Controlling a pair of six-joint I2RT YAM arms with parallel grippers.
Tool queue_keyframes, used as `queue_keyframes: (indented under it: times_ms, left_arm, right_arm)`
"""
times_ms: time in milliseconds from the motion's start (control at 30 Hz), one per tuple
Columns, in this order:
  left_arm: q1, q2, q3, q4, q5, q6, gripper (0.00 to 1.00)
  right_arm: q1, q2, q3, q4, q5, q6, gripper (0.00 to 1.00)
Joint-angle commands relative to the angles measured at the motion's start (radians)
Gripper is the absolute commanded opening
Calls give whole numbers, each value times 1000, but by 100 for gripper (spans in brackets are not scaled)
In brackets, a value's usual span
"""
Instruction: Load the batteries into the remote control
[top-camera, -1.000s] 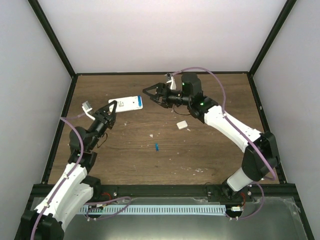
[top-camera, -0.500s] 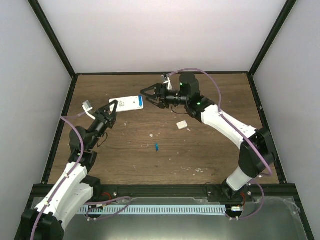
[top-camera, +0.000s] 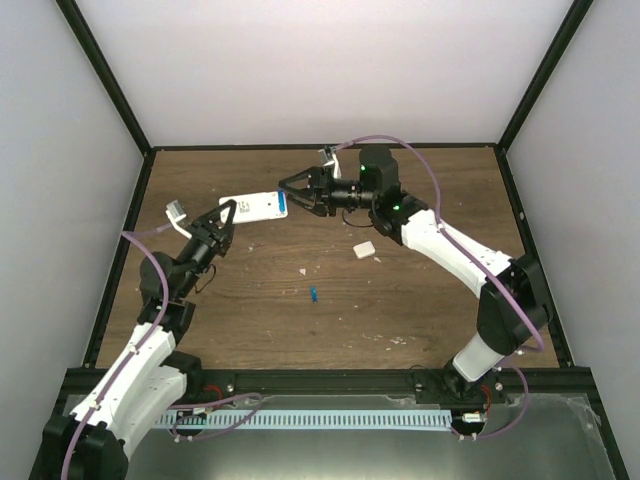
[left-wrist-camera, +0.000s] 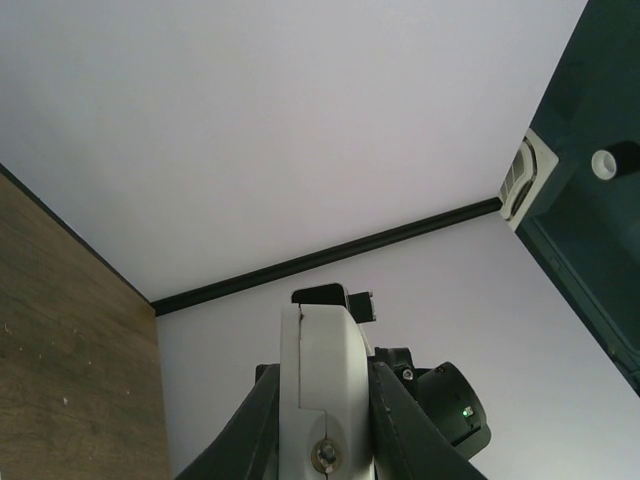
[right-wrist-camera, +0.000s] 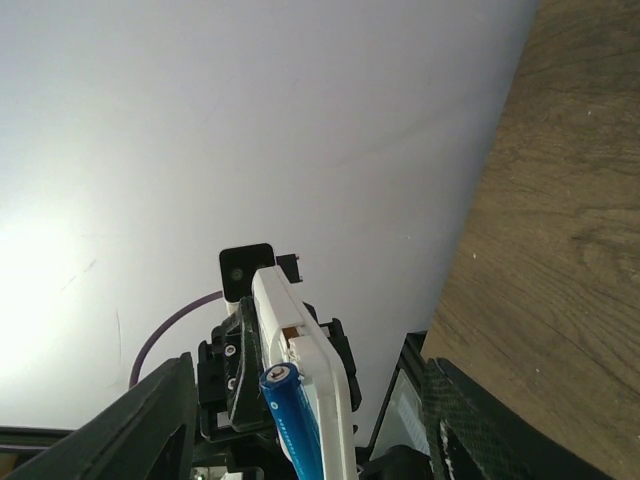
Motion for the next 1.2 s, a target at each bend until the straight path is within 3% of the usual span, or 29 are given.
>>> queue_keyframes:
  times_ms: [0, 1167]
  left_arm:
    - [5, 2, 9, 75, 0, -8, 0]
    - [6, 18, -6, 97, -13, 8, 0]
  right_arm:
    - [6, 21, 49, 46, -38, 19, 53]
    - [9, 58, 64, 103, -76, 40, 33]
